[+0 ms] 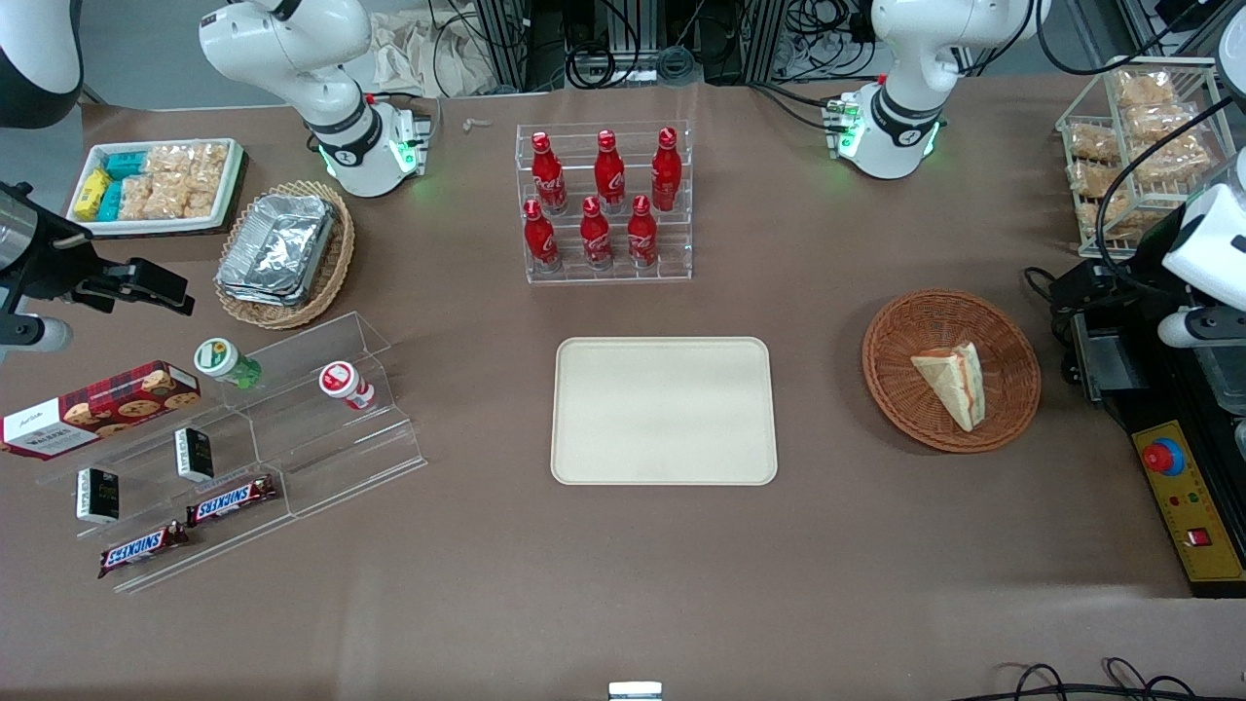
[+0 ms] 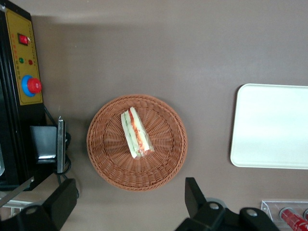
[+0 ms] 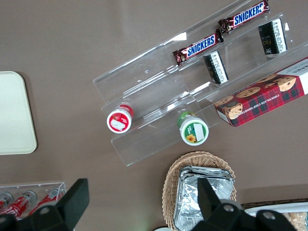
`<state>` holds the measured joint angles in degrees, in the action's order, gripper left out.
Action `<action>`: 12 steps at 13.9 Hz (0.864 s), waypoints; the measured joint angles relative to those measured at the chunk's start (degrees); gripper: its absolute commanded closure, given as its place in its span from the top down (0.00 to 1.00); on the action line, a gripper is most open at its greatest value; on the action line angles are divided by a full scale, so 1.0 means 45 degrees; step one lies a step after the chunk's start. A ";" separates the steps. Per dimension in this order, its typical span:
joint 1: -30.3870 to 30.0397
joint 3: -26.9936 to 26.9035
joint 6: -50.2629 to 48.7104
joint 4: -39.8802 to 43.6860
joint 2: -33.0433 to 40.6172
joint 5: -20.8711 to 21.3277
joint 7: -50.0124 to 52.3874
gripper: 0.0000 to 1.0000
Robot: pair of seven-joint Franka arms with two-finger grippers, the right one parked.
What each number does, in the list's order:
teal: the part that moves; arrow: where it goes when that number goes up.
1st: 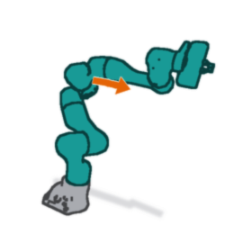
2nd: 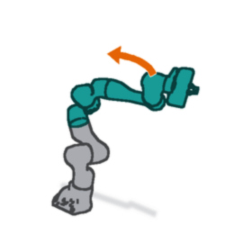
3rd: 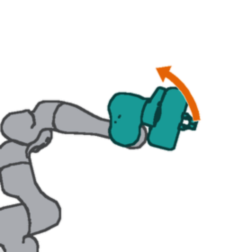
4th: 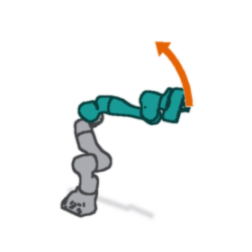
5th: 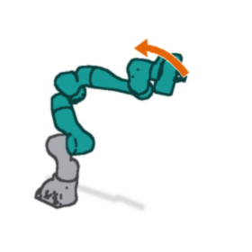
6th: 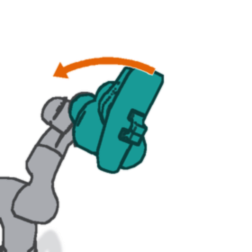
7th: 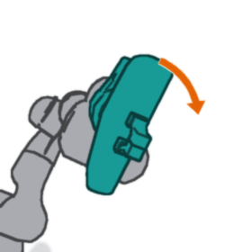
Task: Place sandwich from basket to tray
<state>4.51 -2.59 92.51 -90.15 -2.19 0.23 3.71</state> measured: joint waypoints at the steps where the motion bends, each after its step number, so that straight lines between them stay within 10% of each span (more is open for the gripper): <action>1: -0.0001 -0.0025 0.0003 -0.0240 0.0120 0.0080 -0.0012 1.00; 12: -0.0275 -0.0544 0.4864 -0.6685 0.1851 0.0271 -0.0031 1.00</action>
<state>3.27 -5.04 114.40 -120.24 6.13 1.45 3.57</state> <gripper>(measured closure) 0.000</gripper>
